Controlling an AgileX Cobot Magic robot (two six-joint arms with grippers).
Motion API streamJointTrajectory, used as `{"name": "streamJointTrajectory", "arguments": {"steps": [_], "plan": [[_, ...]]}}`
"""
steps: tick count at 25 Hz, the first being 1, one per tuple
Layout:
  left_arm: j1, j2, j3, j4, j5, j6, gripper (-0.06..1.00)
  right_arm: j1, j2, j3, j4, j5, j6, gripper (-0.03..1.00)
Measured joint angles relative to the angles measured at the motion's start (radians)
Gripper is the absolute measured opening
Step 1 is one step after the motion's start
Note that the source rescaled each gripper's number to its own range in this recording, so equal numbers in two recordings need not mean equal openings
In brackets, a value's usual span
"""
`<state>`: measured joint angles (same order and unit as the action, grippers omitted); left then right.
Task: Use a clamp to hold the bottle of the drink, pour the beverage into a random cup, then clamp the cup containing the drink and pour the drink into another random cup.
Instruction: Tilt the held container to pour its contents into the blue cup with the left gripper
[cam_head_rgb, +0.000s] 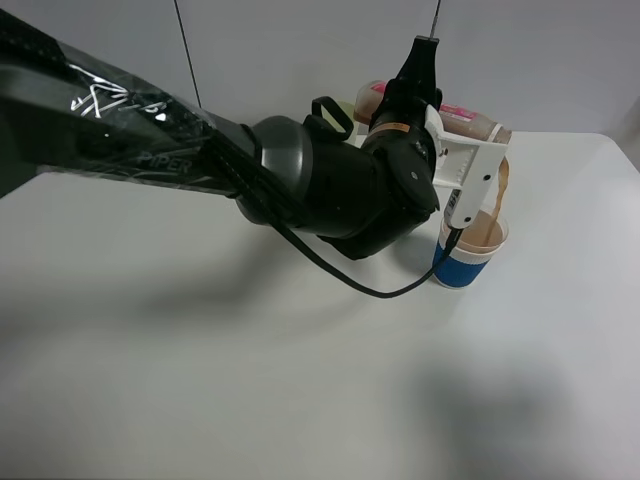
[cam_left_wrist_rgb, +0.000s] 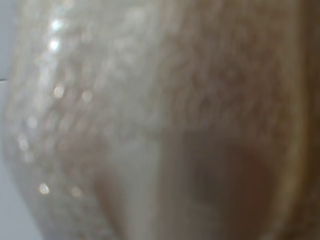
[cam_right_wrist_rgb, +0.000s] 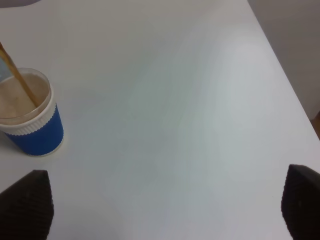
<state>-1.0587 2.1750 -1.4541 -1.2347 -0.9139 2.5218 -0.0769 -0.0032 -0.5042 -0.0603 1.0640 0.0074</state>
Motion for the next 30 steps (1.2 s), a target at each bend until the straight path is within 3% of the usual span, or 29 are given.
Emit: {"name": "streamJointTrajectory", "arguments": {"steps": [30], "plan": [[0.000, 0.000, -0.001, -0.008, -0.036, 0.006, 0.00, 0.000, 0.000, 0.000, 0.000, 0.000, 0.000, 0.73]]}}
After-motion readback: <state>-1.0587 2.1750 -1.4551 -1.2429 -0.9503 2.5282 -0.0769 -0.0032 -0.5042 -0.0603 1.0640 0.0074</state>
